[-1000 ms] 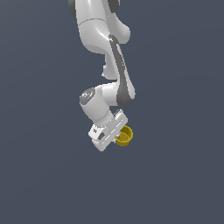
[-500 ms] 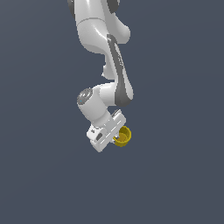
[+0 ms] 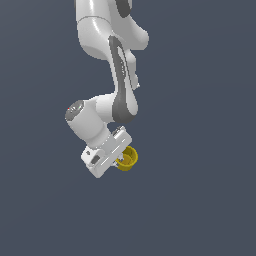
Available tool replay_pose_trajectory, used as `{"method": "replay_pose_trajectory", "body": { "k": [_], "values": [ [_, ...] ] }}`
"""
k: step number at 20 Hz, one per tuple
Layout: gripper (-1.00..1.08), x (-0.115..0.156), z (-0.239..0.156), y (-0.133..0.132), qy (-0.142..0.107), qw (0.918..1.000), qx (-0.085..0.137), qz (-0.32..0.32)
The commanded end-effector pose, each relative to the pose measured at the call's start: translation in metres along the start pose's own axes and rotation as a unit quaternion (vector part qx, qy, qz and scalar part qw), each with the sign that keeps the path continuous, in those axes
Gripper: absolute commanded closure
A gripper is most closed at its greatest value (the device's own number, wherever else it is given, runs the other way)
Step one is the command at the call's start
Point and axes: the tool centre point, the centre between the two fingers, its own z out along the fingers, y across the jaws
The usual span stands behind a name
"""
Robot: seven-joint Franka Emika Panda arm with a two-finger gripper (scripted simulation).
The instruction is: Pick up the object and move it to a goal position.
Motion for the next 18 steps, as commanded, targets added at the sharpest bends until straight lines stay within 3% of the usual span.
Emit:
{"method": "replay_pose_trajectory", "body": {
  "k": [1, 18],
  "values": [
    [1.08, -0.003, -0.014, 0.017, 0.000, 1.0000, -0.001, 0.000],
    [1.08, -0.026, -0.085, 0.113, 0.000, 1.0000, -0.001, 0.000]
  ]
}}
